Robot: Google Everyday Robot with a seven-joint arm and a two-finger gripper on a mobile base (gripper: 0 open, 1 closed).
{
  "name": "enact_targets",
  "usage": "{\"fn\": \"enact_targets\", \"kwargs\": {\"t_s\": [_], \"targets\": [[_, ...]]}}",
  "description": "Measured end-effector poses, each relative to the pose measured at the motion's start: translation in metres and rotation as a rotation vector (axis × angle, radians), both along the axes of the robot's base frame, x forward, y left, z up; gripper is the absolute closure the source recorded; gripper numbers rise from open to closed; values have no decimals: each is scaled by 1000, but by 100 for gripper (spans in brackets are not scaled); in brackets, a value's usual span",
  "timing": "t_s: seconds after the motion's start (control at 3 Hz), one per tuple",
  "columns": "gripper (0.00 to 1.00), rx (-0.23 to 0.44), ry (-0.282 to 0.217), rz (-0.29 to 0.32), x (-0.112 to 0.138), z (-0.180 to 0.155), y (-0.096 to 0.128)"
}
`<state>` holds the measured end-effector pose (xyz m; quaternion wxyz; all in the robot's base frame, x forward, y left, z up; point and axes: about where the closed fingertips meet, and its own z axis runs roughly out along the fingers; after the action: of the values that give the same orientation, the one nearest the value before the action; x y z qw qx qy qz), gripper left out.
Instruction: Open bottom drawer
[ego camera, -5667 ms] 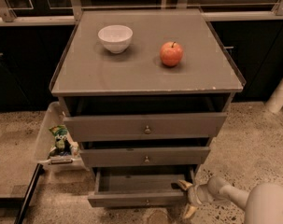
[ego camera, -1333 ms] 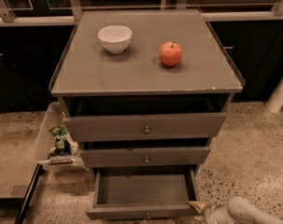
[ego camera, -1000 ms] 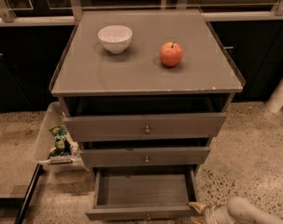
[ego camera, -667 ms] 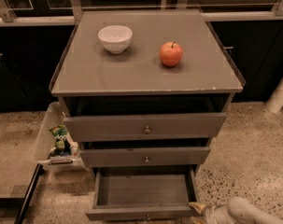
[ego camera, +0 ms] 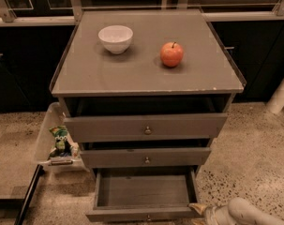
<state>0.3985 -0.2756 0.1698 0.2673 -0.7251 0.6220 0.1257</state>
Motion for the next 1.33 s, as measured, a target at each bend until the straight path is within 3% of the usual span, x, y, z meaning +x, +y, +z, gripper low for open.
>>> {"fn": "enact_targets", "kwargs": {"t_s": [0.33, 0.67, 1.33], "targets": [[16, 0, 0, 0, 0, 0, 0], [0, 0, 0, 1, 0, 0, 0], [0, -22, -18, 36, 0, 19, 9]]}}
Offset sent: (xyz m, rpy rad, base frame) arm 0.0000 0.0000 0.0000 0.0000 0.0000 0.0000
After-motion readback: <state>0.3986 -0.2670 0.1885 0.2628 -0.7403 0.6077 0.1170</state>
